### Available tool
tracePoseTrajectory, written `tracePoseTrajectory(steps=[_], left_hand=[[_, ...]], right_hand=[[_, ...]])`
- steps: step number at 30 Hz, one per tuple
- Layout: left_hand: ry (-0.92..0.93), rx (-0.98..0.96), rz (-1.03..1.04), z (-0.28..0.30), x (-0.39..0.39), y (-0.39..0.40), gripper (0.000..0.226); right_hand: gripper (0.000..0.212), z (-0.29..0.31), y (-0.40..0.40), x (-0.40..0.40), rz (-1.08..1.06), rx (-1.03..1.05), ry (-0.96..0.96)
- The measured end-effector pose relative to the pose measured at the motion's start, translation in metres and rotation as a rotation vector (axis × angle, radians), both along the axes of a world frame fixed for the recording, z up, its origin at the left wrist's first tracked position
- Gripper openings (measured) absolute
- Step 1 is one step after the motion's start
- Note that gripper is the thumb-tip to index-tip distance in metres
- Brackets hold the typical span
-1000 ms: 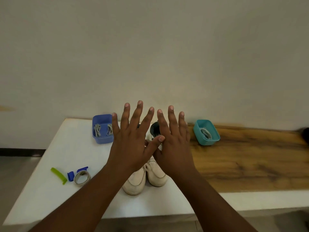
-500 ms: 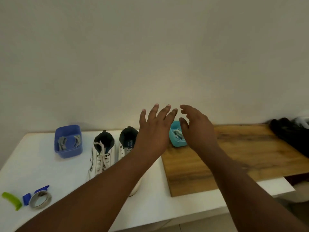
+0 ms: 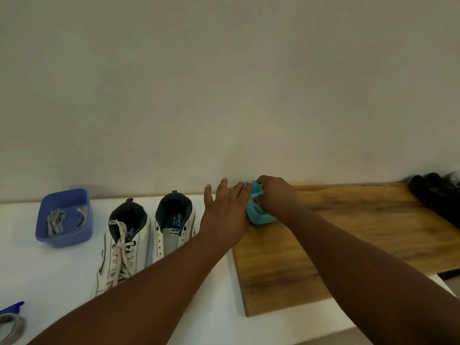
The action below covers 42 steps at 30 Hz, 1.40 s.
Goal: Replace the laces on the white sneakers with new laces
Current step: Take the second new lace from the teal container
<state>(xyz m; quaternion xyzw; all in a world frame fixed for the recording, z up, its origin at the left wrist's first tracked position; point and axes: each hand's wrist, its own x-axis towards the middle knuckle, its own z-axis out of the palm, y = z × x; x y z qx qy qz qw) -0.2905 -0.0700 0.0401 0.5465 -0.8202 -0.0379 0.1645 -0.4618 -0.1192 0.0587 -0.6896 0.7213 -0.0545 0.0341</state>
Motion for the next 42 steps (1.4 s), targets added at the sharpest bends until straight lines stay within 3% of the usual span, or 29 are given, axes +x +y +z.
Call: tracePoseTrajectory(steps=[9, 15, 20, 25, 28, 33, 35, 40, 42], left_hand=[[0.023, -0.017, 0.028, -0.001, 0.009, -0.001, 0.076], [0.035, -0.004, 0.058, 0.011, 0.030, 0.008, 0.073], [-0.041, -0.042, 0.086, 0.004, 0.070, 0.027, 0.072], [-0.033, 0.002, 0.179, 0.003, 0.114, 0.051, 0.073], [0.094, 0.035, 0.192, 0.035, 0.122, 0.058, 0.074], [0.638, 0.033, -0.008, 0.144, 0.129, 0.071, 0.079], [0.751, 0.041, -0.102, 0.189, 0.129, 0.079, 0.077], [0.962, 0.037, -0.168, 0.269, 0.133, 0.109, 0.019], [0.979, 0.046, -0.142, 0.277, 0.141, 0.115, 0.022]], right_hand=[[0.029, -0.020, -0.017, -0.001, -0.021, 0.138, 0.210], [0.027, -0.017, -0.014, -0.003, -0.034, 0.165, 0.206], [0.028, 0.011, -0.001, -0.004, -0.096, -0.097, 0.060], [0.018, 0.088, 0.025, 0.024, -0.055, -0.393, -0.130], [0.012, 0.155, 0.049, 0.054, 0.032, -0.569, -0.280], [0.004, 0.275, 0.093, 0.114, 0.201, -0.682, -0.628], [0.004, 0.317, 0.113, 0.136, 0.264, -0.685, -0.705], [0.007, 0.400, 0.159, 0.174, 0.320, -0.594, -0.884], [0.010, 0.422, 0.170, 0.177, 0.310, -0.614, -0.893]])
